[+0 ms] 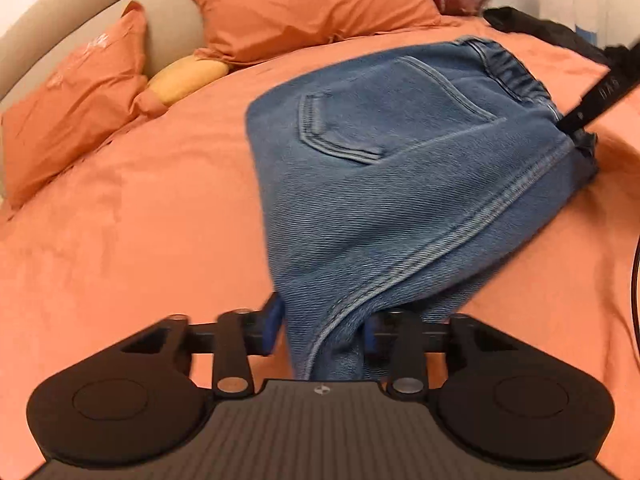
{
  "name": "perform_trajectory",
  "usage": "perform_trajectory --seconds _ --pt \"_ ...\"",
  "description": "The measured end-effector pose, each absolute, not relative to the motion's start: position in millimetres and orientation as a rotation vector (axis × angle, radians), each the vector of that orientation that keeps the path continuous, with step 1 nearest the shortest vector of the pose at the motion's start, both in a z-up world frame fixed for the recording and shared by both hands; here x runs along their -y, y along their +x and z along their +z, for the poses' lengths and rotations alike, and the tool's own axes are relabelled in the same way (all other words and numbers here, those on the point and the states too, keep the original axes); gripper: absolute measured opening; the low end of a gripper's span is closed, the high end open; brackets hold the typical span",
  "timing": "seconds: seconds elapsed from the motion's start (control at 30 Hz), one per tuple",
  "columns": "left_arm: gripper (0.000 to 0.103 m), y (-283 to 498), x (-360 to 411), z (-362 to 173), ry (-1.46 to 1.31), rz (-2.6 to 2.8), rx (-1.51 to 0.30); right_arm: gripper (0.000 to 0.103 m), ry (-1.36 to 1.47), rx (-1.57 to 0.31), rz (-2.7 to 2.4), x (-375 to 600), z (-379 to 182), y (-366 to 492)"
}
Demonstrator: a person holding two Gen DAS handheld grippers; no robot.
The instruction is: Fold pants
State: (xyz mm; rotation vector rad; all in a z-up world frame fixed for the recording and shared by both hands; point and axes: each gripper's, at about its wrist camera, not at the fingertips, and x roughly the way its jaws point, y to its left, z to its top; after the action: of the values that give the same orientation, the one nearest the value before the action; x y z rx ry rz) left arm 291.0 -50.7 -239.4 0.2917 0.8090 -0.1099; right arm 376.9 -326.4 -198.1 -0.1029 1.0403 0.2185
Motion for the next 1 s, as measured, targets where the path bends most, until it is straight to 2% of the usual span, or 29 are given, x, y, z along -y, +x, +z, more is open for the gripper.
perform_trajectory --seconds 0.1,0.43,0.57,0.7,0.73,0.77,0.83,0.93,1.0 --pt "0.027 281.6 45.1 -231.3 0.374 -0.149 -0.788 0.007 -0.104 -1.042 0.231 326.1 -197.7 377.0" --pt "0.025 256.5 46.4 -246.8 0.486 -0.201 -0.793 0.007 -0.096 -1.051 0.261 332.2 -198.8 378.9" --pt "0.019 242.9 44.9 -241.6 0.501 -0.226 -0.794 0.007 -0.085 -1.046 0.248 332.6 -199.5 379.0" --pt "0.017 233.0 44.4 -234.5 0.516 -0.257 -0.783 0.007 -0.081 -1.045 0.236 331.7 -200.7 378.6" --pt "0.015 231.4 42.9 -233.9 0.523 -0.264 -0.787 0.007 -0.075 -1.047 0.233 331.3 -200.0 378.3" --pt "0.006 230.3 41.6 -233.5 0.531 -0.272 -0.791 0.007 -0.071 -1.049 0.229 331.0 -199.1 378.1" --pt "0.0 225.5 39.5 -233.0 0.533 -0.3 -0.832 0.007 -0.084 -1.043 0.225 329.1 -197.1 376.7" --pt "0.0 217.1 28.2 -227.3 0.524 -0.318 -0.861 0.008 -0.088 -1.036 0.221 327.7 -188.7 374.1" --pt "0.005 222.7 15.4 -214.0 0.459 -0.305 -0.874 0.01 -0.059 -1.038 0.232 332.9 -180.0 373.4"
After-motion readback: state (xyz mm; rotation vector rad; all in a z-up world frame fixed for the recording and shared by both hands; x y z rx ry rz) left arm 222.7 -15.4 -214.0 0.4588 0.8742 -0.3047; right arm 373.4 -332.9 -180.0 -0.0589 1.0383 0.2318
